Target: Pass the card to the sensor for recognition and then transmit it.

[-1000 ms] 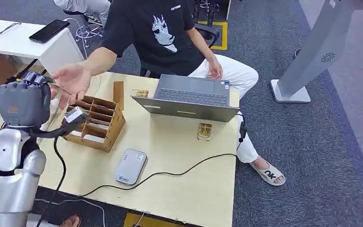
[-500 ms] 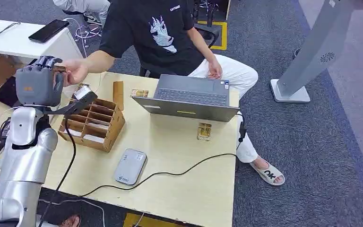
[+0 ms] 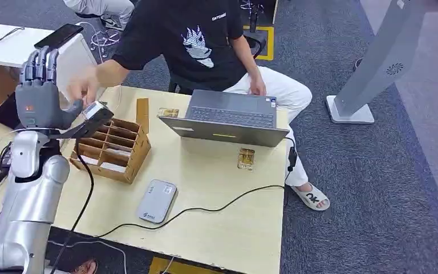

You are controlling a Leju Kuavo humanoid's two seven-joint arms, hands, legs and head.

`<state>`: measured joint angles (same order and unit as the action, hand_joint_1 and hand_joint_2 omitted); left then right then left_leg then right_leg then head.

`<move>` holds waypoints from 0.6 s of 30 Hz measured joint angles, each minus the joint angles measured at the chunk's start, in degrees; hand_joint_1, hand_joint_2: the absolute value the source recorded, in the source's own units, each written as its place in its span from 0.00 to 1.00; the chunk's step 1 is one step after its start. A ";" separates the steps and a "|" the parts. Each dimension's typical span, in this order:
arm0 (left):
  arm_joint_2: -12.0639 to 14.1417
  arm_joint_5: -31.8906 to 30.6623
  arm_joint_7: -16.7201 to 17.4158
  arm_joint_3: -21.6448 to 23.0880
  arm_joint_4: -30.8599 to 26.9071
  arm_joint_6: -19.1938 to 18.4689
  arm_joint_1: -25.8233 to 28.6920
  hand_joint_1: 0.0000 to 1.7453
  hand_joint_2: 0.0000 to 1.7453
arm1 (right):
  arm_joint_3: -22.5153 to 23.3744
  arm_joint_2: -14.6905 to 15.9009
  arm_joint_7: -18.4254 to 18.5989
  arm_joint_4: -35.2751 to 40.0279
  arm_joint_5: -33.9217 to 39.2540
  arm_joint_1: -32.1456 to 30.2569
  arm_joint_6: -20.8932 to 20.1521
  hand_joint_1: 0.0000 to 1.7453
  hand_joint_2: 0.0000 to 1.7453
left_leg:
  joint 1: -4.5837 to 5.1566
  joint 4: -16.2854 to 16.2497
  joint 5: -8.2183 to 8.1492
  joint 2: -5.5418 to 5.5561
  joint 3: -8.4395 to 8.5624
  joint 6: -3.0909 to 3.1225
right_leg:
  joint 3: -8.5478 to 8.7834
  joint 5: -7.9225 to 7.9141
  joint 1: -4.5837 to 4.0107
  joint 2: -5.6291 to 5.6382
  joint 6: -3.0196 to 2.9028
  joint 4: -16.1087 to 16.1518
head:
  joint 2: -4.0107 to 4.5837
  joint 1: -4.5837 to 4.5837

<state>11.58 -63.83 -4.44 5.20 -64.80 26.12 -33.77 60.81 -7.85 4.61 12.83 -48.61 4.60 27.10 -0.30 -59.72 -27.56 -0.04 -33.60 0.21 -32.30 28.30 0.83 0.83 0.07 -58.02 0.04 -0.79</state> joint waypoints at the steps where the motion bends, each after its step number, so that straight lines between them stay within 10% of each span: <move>1: 0.24 0.48 -0.28 -0.02 -0.57 0.04 0.42 0.00 1.00 | 0.00 0.00 -0.07 0.00 0.00 -0.01 0.00 0.00 1.00 | 0.00 0.00 0.00 0.00 0.00 0.00 | 0.00 0.00 0.00 0.00 0.00 0.00 | -0.02 0.00; 13: 1.47 1.10 -0.44 -0.02 -3.22 0.09 2.05 0.00 1.00 | 0.00 0.00 -0.24 -0.02 0.00 0.00 0.00 0.00 1.00 | 0.00 0.00 0.00 0.02 -0.02 0.01 | 0.00 0.00 0.00 -0.03 0.00 0.01 | 0.00 0.00; 18: 1.67 10.51 -6.02 -1.03 -9.34 0.74 8.77 0.00 1.00 | 0.24 -0.07 -0.48 -0.04 1.49 -0.06 0.46 0.00 1.00 | 0.05 0.04 -0.07 -0.17 0.06 -0.05 | 0.02 0.01 0.05 0.21 0.00 0.01 | -0.02 -0.02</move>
<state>13.24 -53.32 -10.46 4.18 -74.14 26.86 -25.00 61.05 -7.91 4.13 12.79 -47.12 4.55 27.56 -0.24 -59.68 -27.62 -0.21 -33.54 0.16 -32.28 28.31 0.87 1.04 0.07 -58.01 0.02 -0.81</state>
